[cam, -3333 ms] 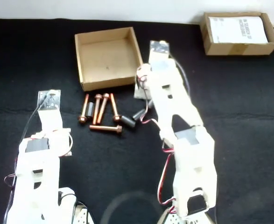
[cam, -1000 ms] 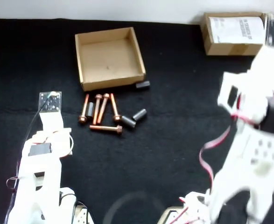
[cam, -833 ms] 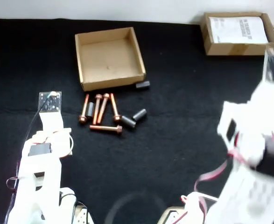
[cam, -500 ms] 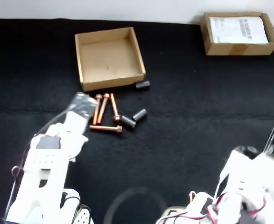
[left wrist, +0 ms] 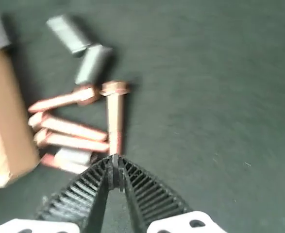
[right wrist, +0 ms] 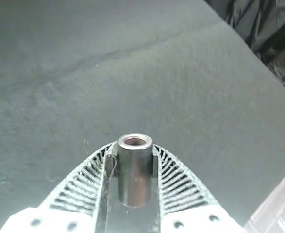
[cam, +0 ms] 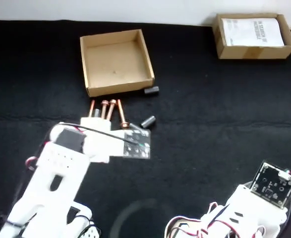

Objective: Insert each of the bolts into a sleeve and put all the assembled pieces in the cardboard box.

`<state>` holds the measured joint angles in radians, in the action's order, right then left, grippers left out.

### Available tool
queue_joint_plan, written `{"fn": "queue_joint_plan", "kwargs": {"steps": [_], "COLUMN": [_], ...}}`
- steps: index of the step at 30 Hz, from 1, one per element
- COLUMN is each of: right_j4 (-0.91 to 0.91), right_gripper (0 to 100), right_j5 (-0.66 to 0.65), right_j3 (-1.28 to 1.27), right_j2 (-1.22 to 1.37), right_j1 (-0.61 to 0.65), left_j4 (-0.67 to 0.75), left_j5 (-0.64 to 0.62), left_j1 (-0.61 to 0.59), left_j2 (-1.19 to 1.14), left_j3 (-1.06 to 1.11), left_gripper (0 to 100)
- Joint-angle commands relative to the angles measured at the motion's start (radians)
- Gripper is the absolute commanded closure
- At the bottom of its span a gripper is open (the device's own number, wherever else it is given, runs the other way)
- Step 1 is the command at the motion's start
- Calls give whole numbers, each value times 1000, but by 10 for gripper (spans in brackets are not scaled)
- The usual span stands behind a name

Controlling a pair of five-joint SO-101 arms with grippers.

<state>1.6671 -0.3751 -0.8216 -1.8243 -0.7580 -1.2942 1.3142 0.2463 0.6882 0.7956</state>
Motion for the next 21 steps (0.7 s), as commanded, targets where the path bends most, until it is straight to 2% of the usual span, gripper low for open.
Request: {"fn": "queue_joint_plan", "kwargs": {"steps": [1,6,10,13,21], "right_j4": [-21,-21,-21,-21,-21], "right_gripper": [991,991,991,991,991], "right_j5": [-12,-12,-9,-8,-12], "right_j3": [-7,-7,-7,-8,-8], "right_j2": [-7,-8,-8,-8,-8], "right_j1": [-31,-27,-31,-27,-25], "left_j4": [-14,2,-5,-5,-5], "left_j5": [54,35,-41,-54,-54], "left_j1": [31,25,27,33,28], "left_j2": [-102,-305,-493,-615,-819], "left_j3": [-41,-124,-272,-352,-513], "left_gripper": [991,986,893,845,874]}}
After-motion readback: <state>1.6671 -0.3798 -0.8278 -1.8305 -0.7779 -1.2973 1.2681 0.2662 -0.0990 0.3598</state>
